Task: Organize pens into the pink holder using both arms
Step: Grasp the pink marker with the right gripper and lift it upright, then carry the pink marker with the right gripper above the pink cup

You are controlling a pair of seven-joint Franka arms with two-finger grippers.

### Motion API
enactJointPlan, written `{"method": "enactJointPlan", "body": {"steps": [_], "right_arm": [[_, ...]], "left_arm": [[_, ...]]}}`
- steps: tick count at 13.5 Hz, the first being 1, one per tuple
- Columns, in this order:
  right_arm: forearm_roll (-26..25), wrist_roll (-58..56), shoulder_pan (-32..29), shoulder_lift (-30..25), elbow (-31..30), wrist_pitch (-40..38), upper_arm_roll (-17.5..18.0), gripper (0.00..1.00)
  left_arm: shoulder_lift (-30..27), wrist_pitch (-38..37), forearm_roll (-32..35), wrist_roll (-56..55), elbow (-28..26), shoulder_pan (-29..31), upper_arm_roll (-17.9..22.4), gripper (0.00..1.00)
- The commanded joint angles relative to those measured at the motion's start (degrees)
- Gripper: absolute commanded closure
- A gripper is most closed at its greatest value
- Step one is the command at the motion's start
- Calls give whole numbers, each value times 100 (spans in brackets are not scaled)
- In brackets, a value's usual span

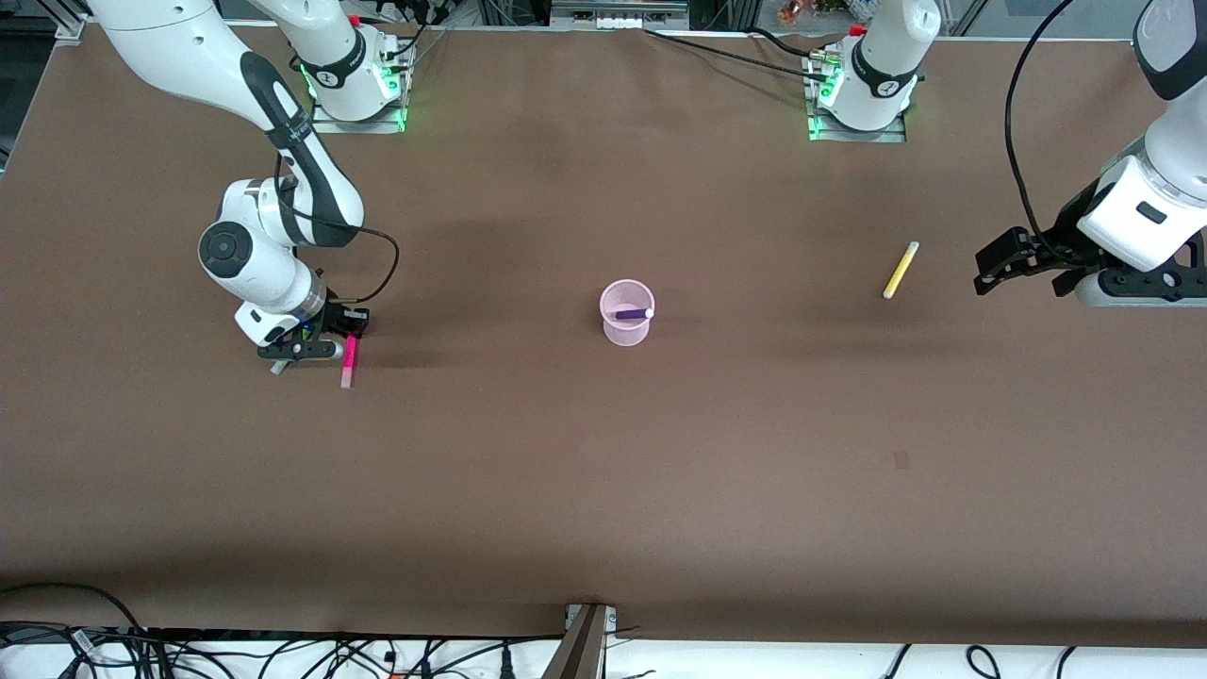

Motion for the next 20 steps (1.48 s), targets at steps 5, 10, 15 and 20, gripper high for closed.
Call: {"method": "enactJointPlan", "body": {"steps": [5,10,15,20], "right_arm": [[1608,24,-14,-206,715,-1743,51,100],[2349,1312,13,-215,1665,-3266,278,100],[3875,3440,468,-119,2544,-3445,807,100],[6714,3760,1004,171,2801,-3068,807,100]], "left_arm": [[102,-299,333,617,143,-32,43,0],[384,-669,493,617,732,-23,17,0],[393,-721,387,644,706,3,34,0],[428,-713,449,617,741,-14,17,0]]}}
